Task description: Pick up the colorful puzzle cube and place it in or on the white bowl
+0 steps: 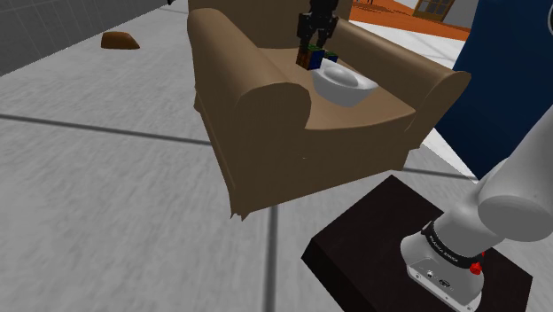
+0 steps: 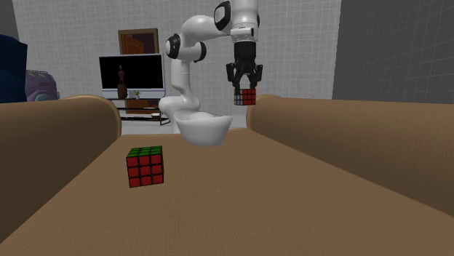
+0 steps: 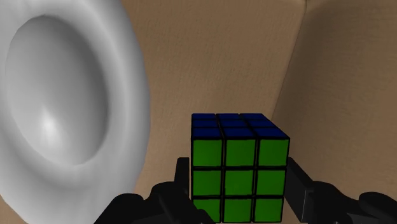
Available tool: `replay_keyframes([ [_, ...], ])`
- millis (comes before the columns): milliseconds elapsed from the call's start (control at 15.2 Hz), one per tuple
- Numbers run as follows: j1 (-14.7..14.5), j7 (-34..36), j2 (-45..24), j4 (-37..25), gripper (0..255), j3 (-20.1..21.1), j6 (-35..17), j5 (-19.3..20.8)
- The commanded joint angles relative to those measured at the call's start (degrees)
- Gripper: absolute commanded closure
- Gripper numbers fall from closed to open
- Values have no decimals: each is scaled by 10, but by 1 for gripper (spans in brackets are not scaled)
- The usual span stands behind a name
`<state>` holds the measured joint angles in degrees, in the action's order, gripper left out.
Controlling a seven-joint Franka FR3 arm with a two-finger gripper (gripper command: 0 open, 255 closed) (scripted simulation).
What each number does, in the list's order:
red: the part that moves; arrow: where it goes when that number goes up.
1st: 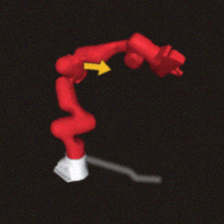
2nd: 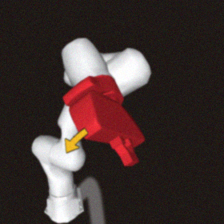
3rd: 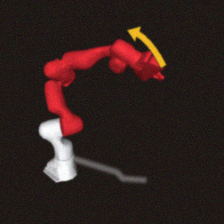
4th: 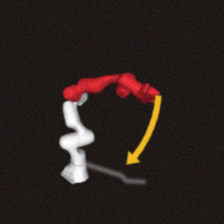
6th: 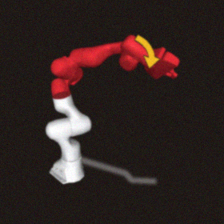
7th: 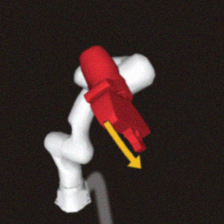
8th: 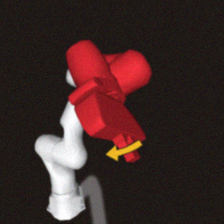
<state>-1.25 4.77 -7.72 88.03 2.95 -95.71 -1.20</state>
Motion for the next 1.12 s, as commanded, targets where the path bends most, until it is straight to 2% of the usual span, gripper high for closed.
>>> replay_keyframes([
  [0,0,0,-4,-22,255,0,18,0],
  [396,0,1,-15,-82,255,0,66,1],
  [1056,74,-129,34,-35,255,-57,72,-6],
])
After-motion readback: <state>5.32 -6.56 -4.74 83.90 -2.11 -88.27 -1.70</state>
